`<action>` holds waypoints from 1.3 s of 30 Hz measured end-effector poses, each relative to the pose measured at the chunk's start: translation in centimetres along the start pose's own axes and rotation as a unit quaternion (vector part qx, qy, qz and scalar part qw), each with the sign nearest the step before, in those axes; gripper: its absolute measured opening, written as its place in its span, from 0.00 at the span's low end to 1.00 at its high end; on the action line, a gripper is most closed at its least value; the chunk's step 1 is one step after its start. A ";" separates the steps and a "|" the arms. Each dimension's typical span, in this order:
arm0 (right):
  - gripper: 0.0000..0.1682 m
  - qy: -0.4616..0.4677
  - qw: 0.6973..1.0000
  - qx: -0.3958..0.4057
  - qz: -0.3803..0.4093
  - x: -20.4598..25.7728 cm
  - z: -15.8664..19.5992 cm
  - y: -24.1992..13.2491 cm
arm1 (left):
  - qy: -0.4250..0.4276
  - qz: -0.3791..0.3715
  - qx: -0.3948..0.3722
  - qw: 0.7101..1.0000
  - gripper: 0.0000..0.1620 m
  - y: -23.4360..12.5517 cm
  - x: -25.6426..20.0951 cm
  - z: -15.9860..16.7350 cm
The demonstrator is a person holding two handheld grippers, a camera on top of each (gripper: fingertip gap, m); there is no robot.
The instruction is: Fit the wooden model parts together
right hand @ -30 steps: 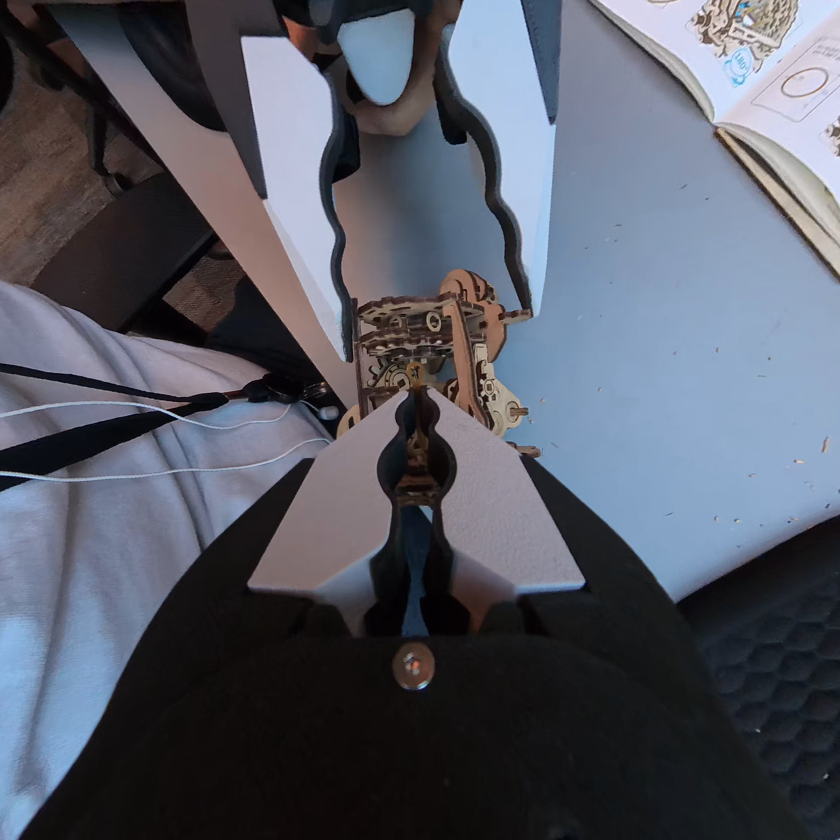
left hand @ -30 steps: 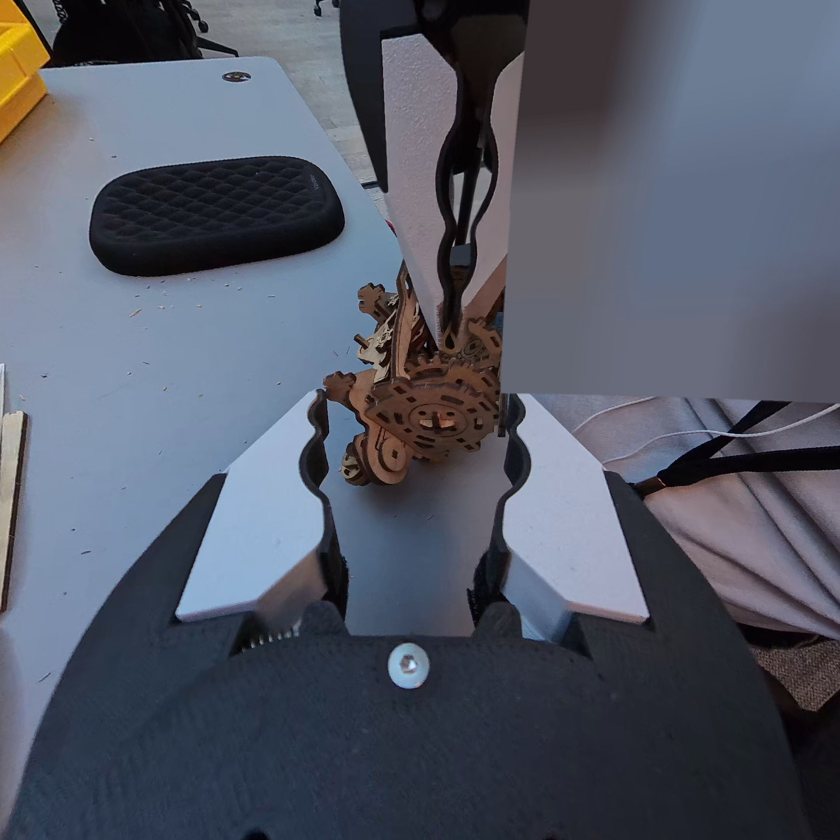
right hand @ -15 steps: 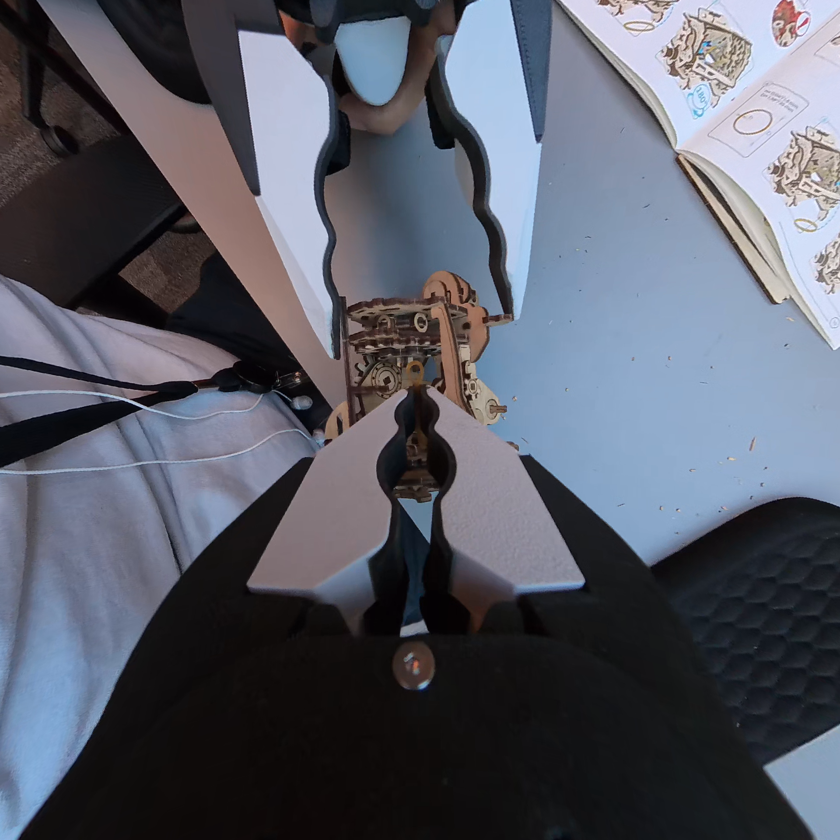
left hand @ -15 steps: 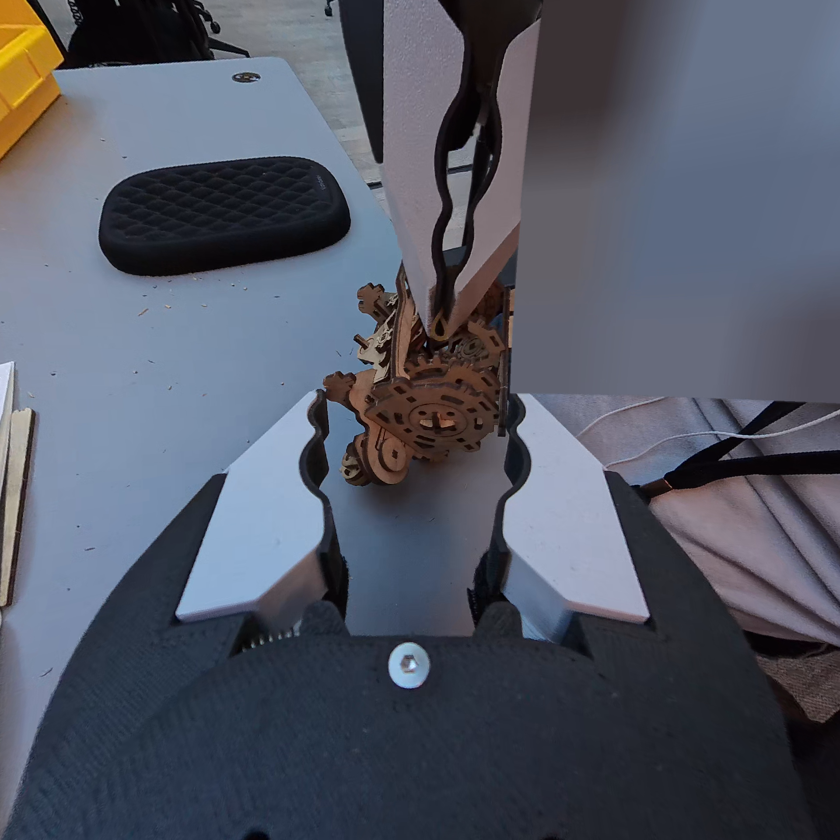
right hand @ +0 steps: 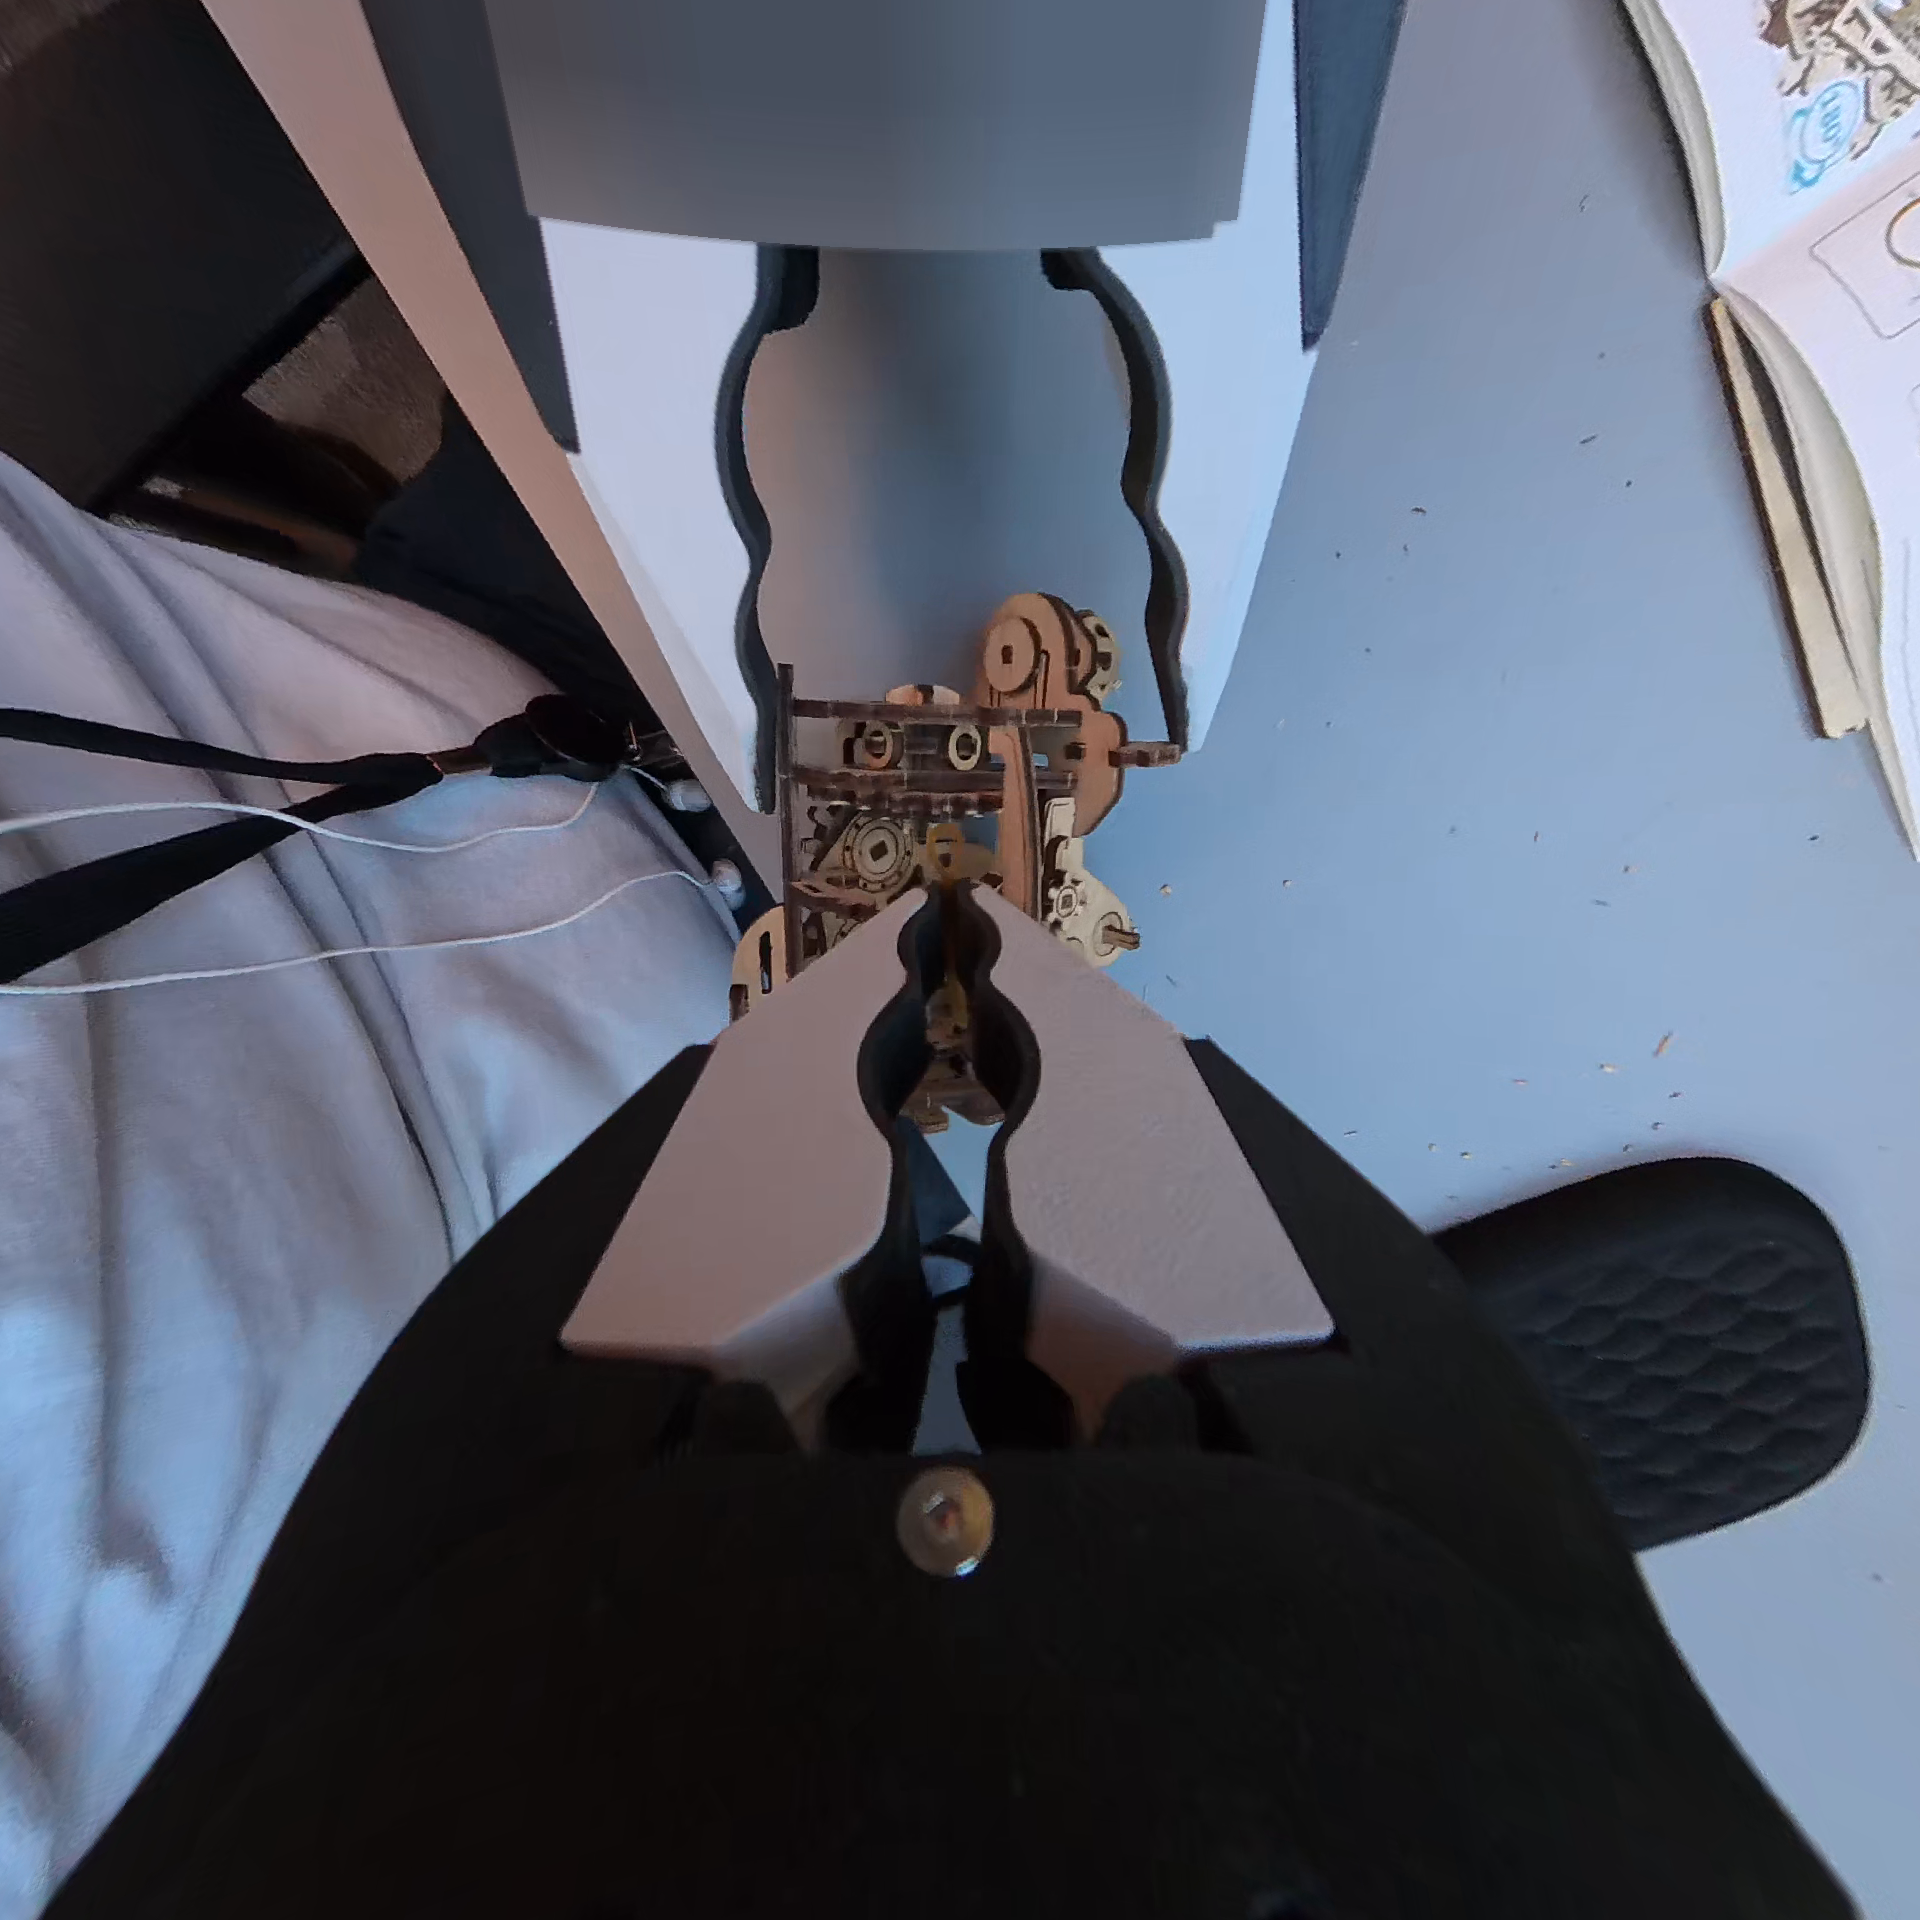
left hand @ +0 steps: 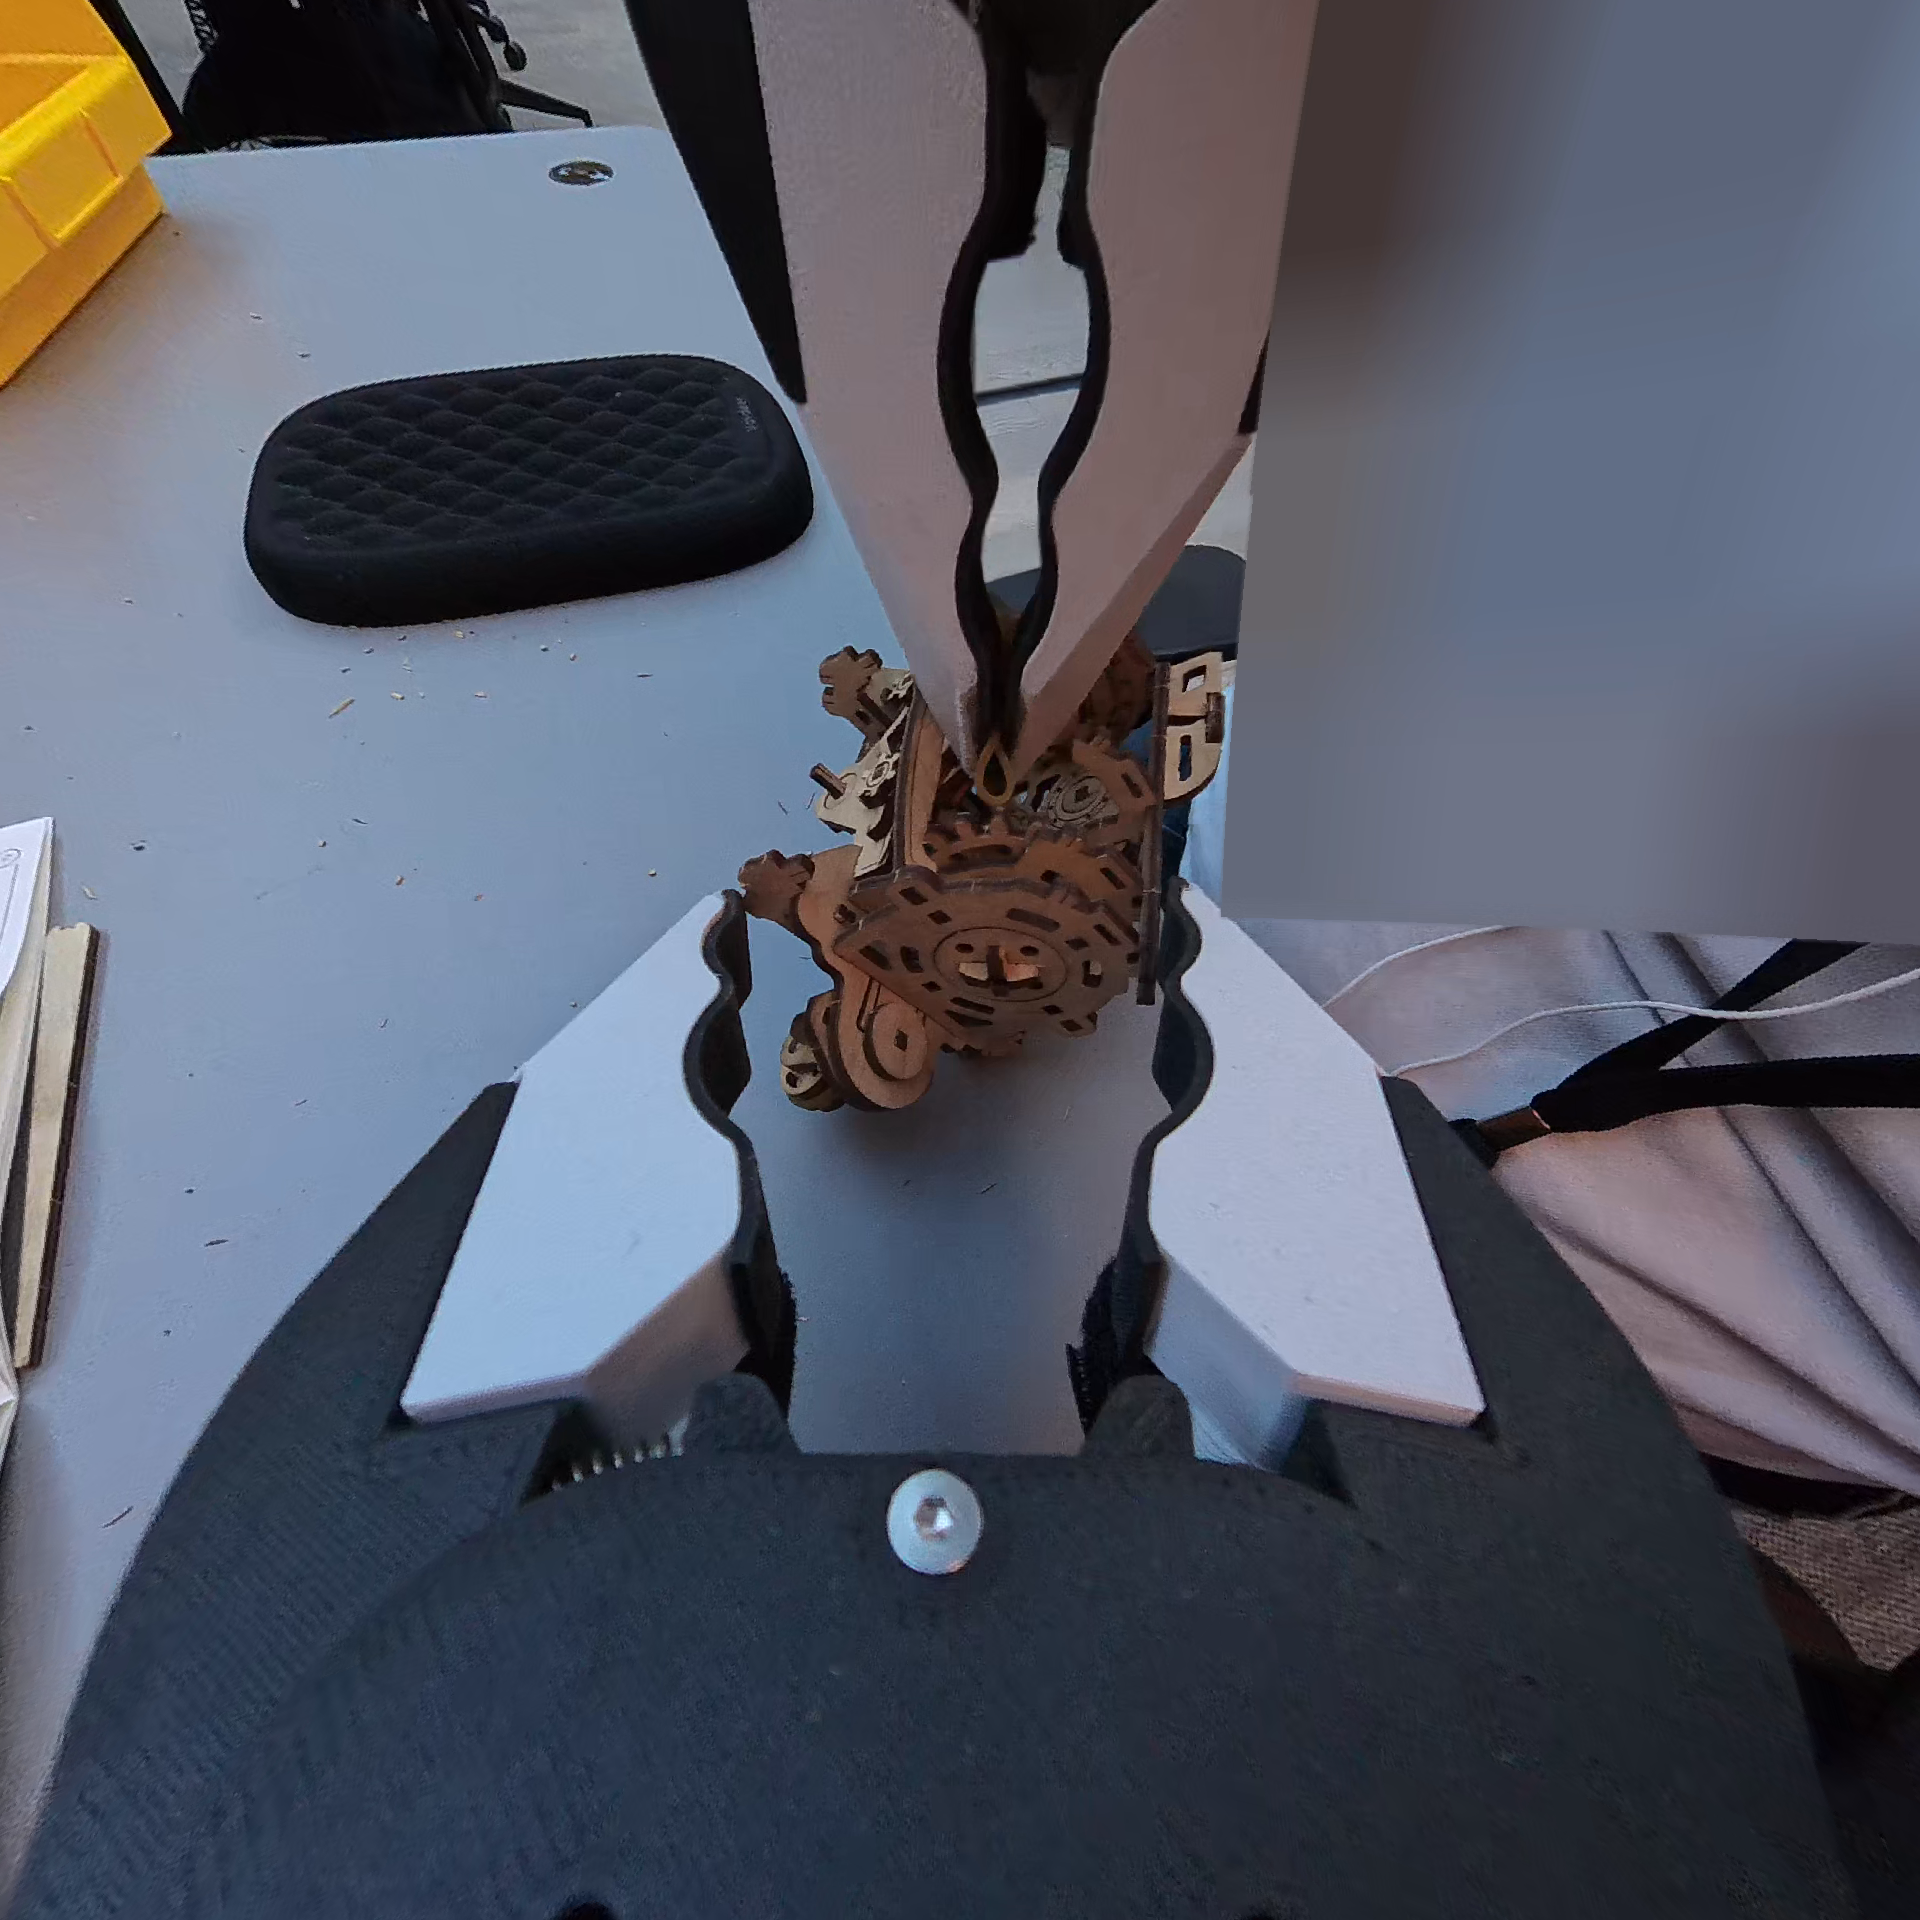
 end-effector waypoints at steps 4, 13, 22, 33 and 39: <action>0.00 -0.032 0.998 0.046 0.007 0.2 -0.5 0.2 | -0.002 0.001 -0.001 1.000 0.48 0.0 0.0 0.0; 0.00 -0.041 0.993 0.113 0.003 0.1 -1.9 0.6 | -0.008 -0.002 -0.002 1.000 0.48 0.0 0.1 0.1; 0.00 0.001 0.999 0.023 -0.034 -0.6 -1.0 -0.5 | -0.034 -0.004 -0.025 0.999 0.45 -0.5 0.4 0.1; 0.00 0.065 0.980 -0.176 -0.071 -2.7 0.7 -3.2 | -0.031 -0.046 -0.028 0.998 0.49 -0.8 -0.2 -0.2; 0.00 0.019 0.965 -0.255 -0.057 -4.0 0.3 -3.8 | -0.038 -0.055 -0.126 0.990 0.39 -6.3 1.7 -1.8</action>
Point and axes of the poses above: each gripper's, where its closed fingertips meet, y out along the fingers, z out of its underside, x = y × z across the jaws, the point moved 9 cm from there along -y, back along the fingers, and after that the axes turned 9 degrees about y, right-handed, at the moved point
